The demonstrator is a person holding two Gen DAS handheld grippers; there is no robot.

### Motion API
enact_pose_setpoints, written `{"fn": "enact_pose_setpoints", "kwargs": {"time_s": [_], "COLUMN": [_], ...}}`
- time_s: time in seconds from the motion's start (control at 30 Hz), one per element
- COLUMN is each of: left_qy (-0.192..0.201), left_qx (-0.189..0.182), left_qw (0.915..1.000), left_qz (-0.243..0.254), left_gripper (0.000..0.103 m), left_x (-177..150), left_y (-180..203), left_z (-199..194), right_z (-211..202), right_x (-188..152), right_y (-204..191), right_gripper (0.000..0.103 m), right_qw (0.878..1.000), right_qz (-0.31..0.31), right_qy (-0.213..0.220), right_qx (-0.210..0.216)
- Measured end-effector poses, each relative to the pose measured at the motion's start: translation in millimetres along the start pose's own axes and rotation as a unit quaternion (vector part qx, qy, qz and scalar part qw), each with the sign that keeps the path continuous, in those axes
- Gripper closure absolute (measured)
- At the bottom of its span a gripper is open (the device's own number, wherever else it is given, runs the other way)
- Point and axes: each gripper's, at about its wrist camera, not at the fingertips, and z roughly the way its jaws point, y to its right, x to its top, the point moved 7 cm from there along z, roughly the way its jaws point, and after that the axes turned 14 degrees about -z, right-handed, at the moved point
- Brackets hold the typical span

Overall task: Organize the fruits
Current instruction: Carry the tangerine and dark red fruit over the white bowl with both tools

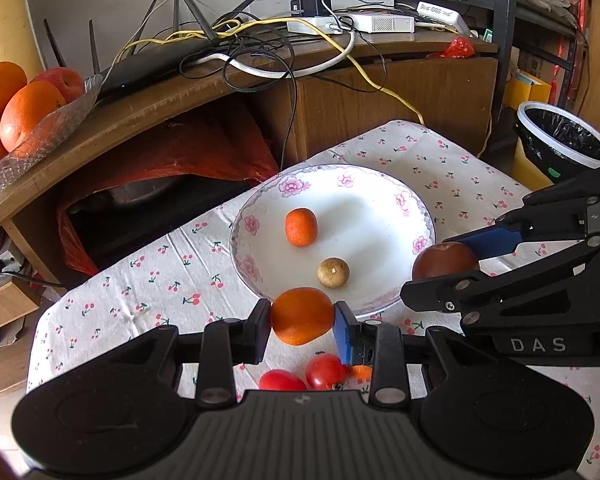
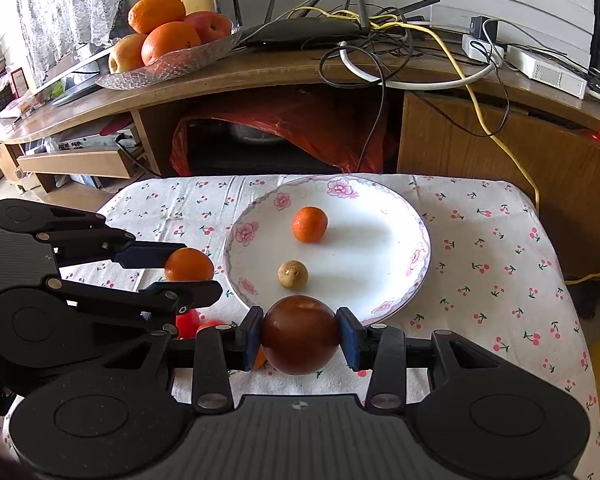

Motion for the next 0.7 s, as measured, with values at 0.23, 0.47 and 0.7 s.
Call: {"fn": "enact_pose_setpoints", "kwargs": {"time_s": [0.23,0.47,0.7], "left_qy": [0.002,0.0,-0.001], "left_qx": [0.001,0.002,0.004], "left_qw": [1.0,0.9999,0.9998], "left_qz": [-0.005,-0.014,-0.018], "left_gripper": [0.062,0.062,0.062], "left_x": [10.2,15.8,21.4], "left_y": [0.3,-2.2,-3.3], "left_z": [9.1,19.9,29.3], "right_z": [6.5,14.8,22.9], "right_x": [5.3,9.4,12.8], "right_y": [10.5,15.6,22.4], "right_gripper": [0.067,0.067,0.067], "right_qw": [1.0,1.0,1.0], "right_qz": [0.01,0.009,0.009], "right_qy": [0.0,0.0,0.0], "right_qx": [-0.004,-0.01,-0.011]}}
